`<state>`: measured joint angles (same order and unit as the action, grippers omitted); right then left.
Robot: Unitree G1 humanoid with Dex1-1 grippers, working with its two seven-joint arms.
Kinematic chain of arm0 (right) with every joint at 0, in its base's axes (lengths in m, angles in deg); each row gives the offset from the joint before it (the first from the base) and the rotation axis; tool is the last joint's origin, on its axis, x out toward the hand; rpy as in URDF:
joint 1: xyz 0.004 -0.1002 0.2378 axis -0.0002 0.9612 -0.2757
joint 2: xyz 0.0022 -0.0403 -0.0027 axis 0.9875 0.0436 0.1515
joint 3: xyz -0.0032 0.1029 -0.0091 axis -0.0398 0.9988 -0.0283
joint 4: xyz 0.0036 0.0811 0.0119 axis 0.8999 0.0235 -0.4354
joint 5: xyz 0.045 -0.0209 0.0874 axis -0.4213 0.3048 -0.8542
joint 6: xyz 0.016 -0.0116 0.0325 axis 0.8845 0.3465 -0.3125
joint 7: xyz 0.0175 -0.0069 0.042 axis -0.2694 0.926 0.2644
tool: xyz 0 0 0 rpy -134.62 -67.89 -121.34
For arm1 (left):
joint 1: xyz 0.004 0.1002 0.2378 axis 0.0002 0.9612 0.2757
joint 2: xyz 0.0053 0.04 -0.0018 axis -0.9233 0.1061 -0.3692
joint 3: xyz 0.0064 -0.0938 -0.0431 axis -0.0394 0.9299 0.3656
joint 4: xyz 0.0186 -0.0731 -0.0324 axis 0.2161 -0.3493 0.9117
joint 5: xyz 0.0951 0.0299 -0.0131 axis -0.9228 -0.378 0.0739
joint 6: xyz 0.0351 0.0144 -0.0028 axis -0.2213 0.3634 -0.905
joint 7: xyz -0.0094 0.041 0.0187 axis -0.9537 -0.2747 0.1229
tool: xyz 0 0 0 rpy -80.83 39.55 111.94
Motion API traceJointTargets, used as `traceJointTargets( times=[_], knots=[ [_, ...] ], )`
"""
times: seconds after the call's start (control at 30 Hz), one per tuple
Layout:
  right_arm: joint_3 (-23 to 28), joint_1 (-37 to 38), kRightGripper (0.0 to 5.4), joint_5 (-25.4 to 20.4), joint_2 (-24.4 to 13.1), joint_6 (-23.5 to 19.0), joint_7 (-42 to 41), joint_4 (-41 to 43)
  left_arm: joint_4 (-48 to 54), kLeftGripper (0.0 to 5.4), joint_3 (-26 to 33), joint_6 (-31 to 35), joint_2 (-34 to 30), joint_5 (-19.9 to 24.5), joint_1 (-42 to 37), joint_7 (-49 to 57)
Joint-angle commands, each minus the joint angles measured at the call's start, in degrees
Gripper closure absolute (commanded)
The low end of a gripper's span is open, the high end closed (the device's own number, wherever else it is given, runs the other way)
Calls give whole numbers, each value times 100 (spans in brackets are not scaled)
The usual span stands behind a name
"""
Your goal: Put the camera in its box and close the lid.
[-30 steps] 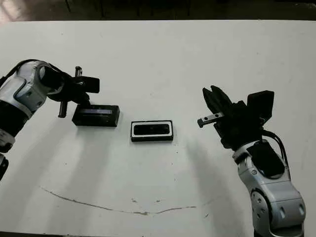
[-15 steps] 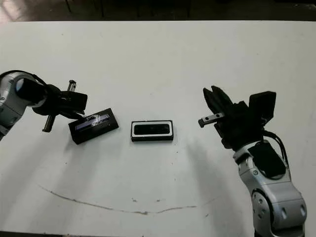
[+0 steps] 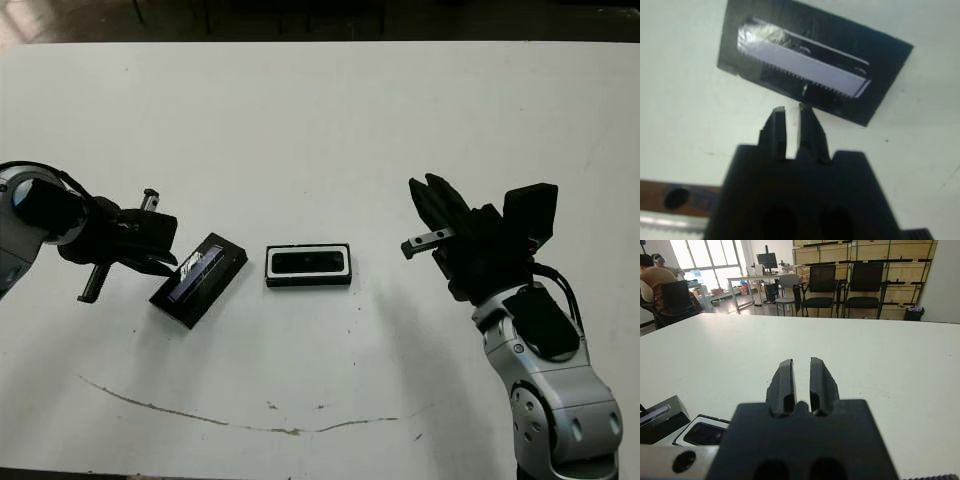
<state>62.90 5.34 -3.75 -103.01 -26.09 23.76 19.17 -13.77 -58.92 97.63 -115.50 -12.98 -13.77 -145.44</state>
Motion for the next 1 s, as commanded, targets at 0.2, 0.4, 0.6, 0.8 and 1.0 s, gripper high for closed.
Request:
traceJointTargets(
  times=[0.2, 0.4, 0.6, 0.8, 1.0],
  knots=[
    [-7, 140, 539, -2, -24, -73, 94, 26, 58, 540, 940, -52, -66, -722, 831, 2304],
    [5, 220, 539, -36, -16, -111, 143, 114, 833, 540, 2198, 974, 602, -671, 1731, 4070],
    [38, 232, 539, -83, -53, -101, 134, 117, 2049, 540, 3683, 1182, 1470, 889, 2622, 4541],
    [-5, 207, 539, -89, -19, -142, 196, 119, 4079, 540, 4380, 2750, 2658, 2449, 3469, 5265],
    [-33, 211, 539, -109, 0, -79, 160, 46, 5213, 540, 4765, 4297, 3642, 4249, 4039, 5963]
  ],
)
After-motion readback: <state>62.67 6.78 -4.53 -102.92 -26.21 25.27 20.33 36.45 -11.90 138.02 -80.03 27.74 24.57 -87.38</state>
